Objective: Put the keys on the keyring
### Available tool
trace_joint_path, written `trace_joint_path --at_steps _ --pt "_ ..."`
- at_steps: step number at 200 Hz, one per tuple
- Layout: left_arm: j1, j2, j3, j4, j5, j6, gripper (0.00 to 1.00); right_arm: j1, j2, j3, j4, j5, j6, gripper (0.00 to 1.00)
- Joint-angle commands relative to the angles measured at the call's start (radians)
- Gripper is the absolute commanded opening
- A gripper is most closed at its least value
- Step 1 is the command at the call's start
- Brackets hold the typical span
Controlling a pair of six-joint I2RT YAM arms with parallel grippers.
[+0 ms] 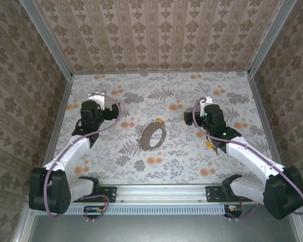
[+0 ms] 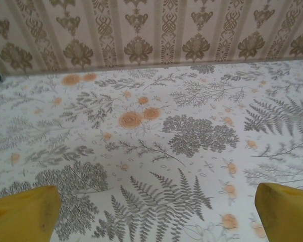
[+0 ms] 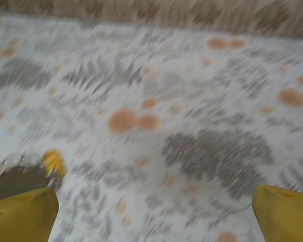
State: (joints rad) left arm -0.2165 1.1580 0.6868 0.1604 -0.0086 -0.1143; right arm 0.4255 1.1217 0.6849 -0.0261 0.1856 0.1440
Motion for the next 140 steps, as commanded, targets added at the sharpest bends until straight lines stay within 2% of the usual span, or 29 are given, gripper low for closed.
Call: trace_joint_path --at_steps 1,39,46,66,75,87,111,140 --pt "0.002 -0.01 0.055 -0.267 0.092 -0.16 1.0 0.096 0.019 0.05 -0.248 -0.103 0.051 1.0" --pt "0.008 -0.049 0.032 -0.313 0.233 -0.229 1.0 0.263 0.1 0.103 -0.28 -0.174 -0.021 0.94" --pt "0.011 -0.049 0.024 -0.315 0.26 -0.245 1.0 0.285 0.119 0.108 -0.26 -0.186 -0.037 0.89" --pt "0.014 -0.042 0.003 -0.318 0.318 -0.283 1.0 0.336 0.198 0.136 -0.218 -0.245 -0.083 0.66" --pt "0.018 -0.044 -0.01 -0.315 0.331 -0.298 1.0 0.36 0.234 0.16 -0.22 -0.265 -0.115 0.61" --pt "0.025 -0.052 -0.031 -0.307 0.346 -0.318 0.99 0.388 0.295 0.19 -0.228 -0.284 -0.153 0.57" --pt "0.045 -0.07 -0.061 -0.28 0.373 -0.355 0.93 0.408 0.375 0.239 -0.202 -0.323 -0.156 0.48" --pt "0.062 -0.07 -0.066 -0.277 0.397 -0.368 0.88 0.433 0.443 0.269 -0.171 -0.358 -0.137 0.47"
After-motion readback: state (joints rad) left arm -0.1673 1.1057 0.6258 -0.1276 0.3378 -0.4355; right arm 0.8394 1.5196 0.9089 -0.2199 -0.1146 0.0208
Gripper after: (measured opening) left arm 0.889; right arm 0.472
